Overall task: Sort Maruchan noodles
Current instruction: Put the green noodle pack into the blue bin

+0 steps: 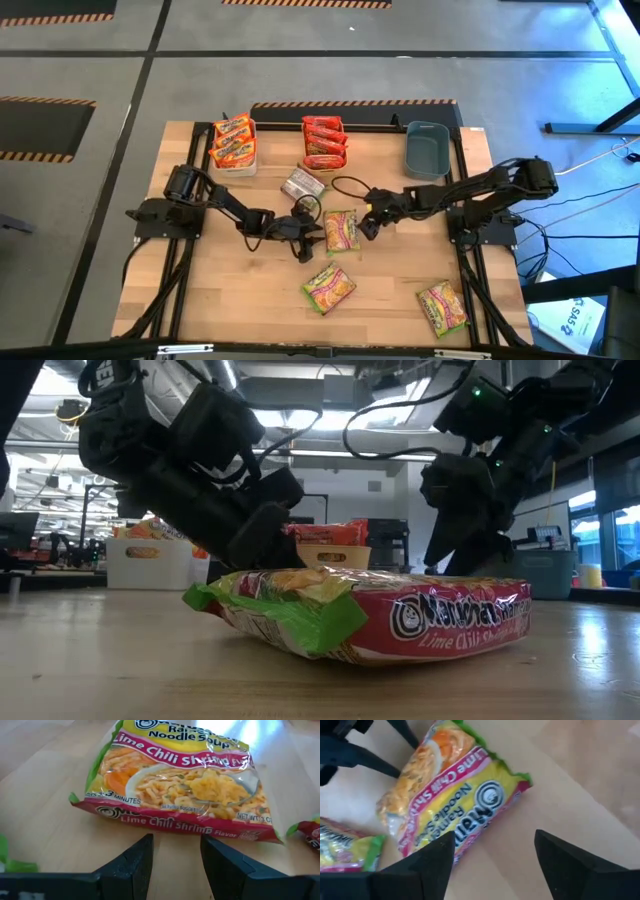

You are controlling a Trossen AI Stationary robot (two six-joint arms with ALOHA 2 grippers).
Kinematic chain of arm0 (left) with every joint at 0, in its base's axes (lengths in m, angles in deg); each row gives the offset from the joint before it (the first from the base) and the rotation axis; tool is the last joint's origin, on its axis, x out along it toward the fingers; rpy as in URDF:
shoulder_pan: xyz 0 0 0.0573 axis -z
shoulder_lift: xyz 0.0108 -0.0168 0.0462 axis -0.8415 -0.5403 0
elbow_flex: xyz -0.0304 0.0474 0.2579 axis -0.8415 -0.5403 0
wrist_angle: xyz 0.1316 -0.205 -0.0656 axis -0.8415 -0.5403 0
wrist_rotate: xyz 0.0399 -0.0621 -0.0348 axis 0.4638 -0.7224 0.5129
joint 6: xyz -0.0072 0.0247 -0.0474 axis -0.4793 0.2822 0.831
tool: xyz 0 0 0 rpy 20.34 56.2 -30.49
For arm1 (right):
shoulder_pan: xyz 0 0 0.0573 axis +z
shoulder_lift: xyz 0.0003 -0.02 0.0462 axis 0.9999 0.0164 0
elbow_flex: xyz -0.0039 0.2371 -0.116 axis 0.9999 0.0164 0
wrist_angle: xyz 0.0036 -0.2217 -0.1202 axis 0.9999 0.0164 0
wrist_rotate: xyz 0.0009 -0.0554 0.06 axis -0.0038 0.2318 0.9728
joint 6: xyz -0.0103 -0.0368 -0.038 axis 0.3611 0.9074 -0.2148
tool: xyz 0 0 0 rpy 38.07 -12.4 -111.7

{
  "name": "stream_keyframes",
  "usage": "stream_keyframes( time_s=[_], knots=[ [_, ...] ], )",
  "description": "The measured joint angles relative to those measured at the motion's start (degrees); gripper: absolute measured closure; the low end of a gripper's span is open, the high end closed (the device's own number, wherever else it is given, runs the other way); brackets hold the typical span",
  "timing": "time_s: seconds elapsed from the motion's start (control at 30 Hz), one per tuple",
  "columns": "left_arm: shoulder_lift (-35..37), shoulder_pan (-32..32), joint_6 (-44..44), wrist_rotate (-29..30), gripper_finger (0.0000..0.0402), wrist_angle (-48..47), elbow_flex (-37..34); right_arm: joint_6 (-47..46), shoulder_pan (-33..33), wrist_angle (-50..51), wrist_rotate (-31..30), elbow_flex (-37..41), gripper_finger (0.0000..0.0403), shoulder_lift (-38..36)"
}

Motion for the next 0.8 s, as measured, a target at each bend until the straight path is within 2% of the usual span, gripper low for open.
stream_keyframes(
  time_s=[0.27, 0.47, 0.6, 0.7, 0.8],
  knots=[
    [1.0, 0.7, 0.0, 0.1, 0.0243, -0.6, -0.1, -2.4, 0.0, -0.8, 5.1, 0.0, 0.0142, 0.0],
    [6.4, 1.3, -4.8, 0.6, 0.0243, 2.1, 0.0, -0.9, 0.0, -1.0, 3.7, 0.0, 0.0142, 0.0],
    [4.8, 0.6, -8.7, 0.2, 0.0243, 7.0, 0.6, 0.0, 0.0, -4.1, 4.7, 0.0, 0.0142, 0.0],
    [2.3, -0.3, -7.8, -0.6, 0.0243, 5.9, 0.3, 0.0, 0.0, -5.8, 7.4, 0.0, 0.0142, -0.1],
    [0.3, -0.8, -6.1, -1.1, 0.0243, 6.1, 0.5, -0.3, 0.0, -5.7, 7.6, 0.0, 0.0142, -0.1]
  ],
)
